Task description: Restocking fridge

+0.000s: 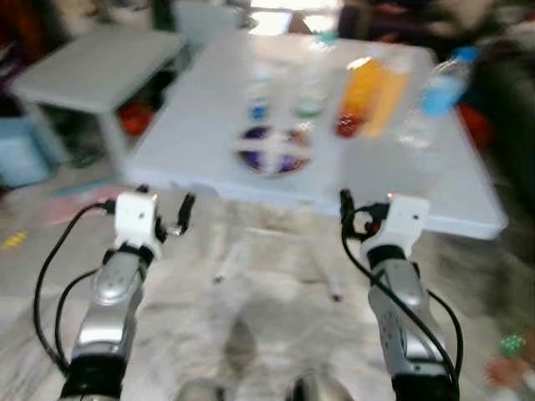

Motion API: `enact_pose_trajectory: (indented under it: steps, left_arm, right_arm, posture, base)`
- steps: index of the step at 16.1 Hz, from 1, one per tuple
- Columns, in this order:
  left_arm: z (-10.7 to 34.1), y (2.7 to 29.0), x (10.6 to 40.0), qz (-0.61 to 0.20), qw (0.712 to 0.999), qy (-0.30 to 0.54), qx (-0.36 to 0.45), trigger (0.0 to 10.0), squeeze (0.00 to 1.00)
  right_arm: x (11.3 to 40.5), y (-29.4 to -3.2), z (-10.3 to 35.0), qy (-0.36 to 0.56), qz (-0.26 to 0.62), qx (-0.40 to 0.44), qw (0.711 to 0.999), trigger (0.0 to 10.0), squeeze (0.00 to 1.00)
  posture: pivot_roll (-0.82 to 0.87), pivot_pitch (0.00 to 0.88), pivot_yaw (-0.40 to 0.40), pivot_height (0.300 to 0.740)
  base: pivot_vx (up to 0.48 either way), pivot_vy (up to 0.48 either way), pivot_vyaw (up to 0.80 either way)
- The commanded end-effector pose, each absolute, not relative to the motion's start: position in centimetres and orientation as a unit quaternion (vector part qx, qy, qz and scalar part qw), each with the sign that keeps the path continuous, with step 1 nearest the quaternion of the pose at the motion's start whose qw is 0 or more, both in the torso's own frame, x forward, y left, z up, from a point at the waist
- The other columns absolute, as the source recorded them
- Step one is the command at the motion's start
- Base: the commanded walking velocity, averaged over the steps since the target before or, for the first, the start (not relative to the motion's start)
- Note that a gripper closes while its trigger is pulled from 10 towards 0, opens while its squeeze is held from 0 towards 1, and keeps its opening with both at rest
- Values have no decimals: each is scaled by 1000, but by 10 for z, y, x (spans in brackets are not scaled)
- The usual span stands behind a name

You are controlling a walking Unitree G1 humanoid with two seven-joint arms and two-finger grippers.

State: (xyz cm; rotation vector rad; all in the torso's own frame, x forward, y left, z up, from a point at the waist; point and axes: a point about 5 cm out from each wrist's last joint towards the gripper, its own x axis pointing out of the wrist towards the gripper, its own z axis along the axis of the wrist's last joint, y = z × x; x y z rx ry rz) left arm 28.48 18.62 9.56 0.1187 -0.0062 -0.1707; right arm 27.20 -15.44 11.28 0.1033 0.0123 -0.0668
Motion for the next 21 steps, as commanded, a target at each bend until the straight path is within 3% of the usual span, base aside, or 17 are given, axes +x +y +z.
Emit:
enact_pose_trajectory:
  steps: [1, 13, 21]
  left_arm:
    - [97, 178, 287, -100, 994, -3, 47, 10000, 0]
    - [105, 185, 288, -90, 995, -28, 21, 10000, 0]
    - [108, 182, 285, -88, 995, -36, 28, 10000, 0]
  right_arm:
    - [270, -165, 111, 9, -50, 44, 998, 10000, 0]
    - [268, -159, 111, 5, -38, 38, 999, 10000, 0]
    - [275, -160, 112, 6, -32, 43, 999, 10000, 0]
  posture:
    - [-45, 50, -37, 740]
    - [-39, 58, -42, 740]
    - [-23, 66, -46, 740]
  base:
    - [349, 330, -800]
    - [47, 450, -49]
    - [0, 32, 0]
